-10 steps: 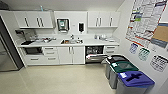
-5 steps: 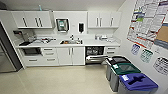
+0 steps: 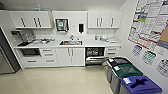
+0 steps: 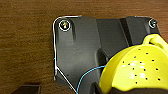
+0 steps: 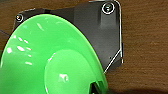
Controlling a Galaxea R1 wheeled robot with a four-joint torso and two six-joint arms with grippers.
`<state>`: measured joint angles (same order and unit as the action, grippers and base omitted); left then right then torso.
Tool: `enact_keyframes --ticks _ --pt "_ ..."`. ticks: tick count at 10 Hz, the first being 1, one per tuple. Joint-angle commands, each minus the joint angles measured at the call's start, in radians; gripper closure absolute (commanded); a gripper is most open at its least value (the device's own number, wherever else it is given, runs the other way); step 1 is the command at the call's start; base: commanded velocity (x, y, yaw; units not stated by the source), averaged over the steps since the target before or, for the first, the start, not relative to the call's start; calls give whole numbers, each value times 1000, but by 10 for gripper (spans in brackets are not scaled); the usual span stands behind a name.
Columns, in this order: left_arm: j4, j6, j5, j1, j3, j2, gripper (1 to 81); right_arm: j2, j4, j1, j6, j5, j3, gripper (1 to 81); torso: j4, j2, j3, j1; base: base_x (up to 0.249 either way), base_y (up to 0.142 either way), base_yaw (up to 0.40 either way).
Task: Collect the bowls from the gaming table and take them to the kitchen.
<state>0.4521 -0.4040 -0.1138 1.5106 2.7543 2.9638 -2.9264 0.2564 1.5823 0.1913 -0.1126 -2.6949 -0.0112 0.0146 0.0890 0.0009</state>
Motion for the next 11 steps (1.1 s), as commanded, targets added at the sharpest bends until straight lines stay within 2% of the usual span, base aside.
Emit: enact_keyframes --ticks 1,11 --pt "5 4 42 -40 4 -8 811 13 7 -29 -3 47 -3 811 0 0 0 0 135 0 0" --pt "5 2 43 -40 7 -8 811 11 7 -34 -3 47 -5 811 0 0 0 0 141 0 0"
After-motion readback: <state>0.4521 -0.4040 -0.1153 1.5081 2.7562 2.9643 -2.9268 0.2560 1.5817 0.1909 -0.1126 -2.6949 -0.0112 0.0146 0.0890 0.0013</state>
